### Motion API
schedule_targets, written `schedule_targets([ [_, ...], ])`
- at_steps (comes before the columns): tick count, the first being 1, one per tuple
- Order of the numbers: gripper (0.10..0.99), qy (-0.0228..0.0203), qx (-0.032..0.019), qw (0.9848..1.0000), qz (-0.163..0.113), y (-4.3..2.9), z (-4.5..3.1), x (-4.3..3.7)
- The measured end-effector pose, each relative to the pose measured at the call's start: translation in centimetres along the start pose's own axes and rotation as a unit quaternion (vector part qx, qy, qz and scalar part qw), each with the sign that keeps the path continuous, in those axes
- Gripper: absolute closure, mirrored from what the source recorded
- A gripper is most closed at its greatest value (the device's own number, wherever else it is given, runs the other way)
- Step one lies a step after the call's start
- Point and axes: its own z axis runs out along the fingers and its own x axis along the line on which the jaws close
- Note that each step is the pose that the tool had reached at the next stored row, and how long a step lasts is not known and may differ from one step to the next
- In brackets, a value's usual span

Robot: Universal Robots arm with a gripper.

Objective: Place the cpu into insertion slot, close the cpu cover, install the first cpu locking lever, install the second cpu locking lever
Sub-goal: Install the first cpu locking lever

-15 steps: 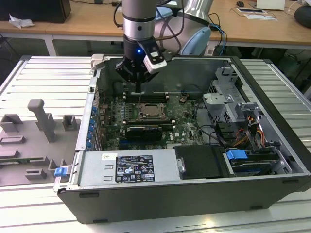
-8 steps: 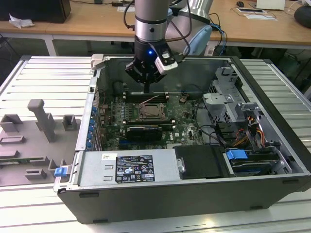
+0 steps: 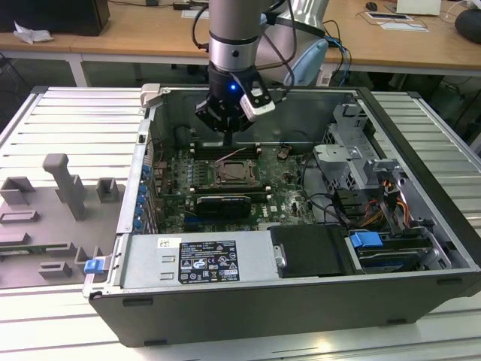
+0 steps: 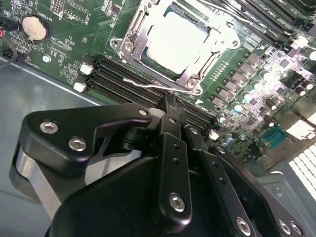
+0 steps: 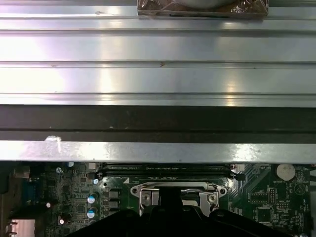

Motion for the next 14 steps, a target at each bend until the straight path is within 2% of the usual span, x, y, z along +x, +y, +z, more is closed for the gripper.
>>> schedule_targets([
  [4,0.98,0.0,0.0003,1.0,-0.001,0.22,0.41,-0.63],
  [14,0.98,0.0001,0.0004,1.0,-0.003,0.41,1.55,-1.55],
])
